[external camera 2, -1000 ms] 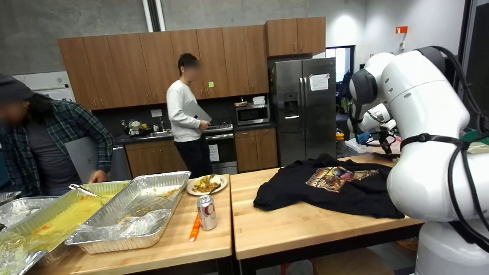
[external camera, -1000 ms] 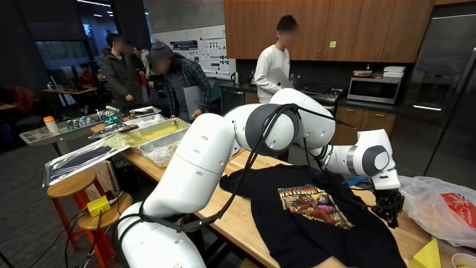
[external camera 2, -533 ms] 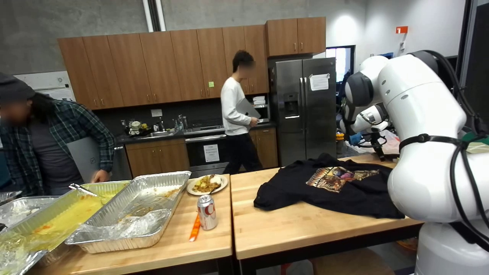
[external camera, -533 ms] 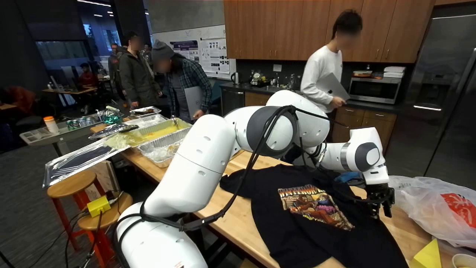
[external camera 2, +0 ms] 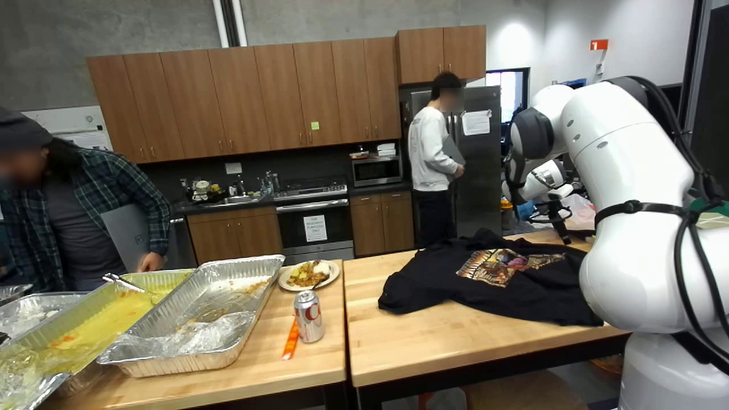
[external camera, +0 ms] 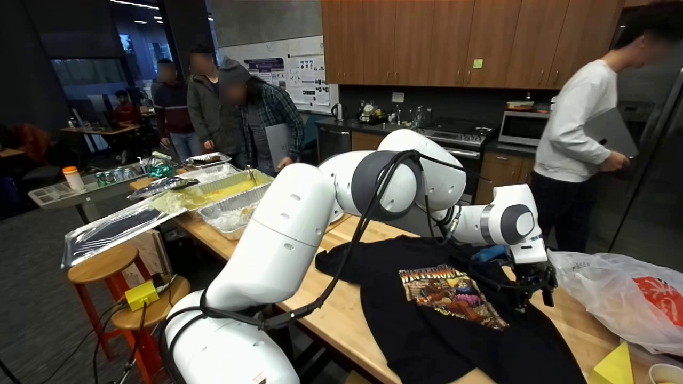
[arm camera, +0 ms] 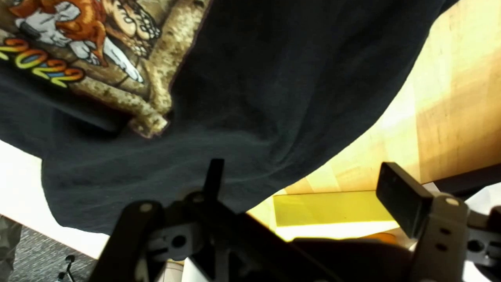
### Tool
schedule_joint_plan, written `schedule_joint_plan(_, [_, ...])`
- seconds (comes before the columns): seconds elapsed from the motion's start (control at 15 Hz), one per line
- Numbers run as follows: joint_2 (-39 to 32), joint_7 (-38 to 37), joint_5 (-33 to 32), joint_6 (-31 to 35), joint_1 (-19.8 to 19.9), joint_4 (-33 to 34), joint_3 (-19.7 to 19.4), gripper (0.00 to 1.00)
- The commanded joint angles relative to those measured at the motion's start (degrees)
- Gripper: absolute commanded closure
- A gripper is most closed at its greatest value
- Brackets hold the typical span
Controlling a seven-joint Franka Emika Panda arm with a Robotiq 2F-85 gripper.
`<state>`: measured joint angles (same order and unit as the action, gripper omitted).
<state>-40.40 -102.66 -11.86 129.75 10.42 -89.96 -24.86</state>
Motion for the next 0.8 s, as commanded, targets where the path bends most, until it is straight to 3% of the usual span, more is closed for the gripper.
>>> schedule_joint_plan(0.0, [-0.07,-0.06,-0.22,-0.17,0.35,0.28,0.32,0.01])
schedule_joint_plan(0.4, [1.96,5.42,-0.96,5.08,-1.18,-4.80,2.76,0.00])
schedule_joint_plan(0.67, [2.89,3.39,-3.88,11.00,-4.56,-8.42,0.02,0.00])
schedule_joint_plan(0.73, [-0.06,5.06,-1.57,7.95,-2.92,-4.27,1.46,0.00])
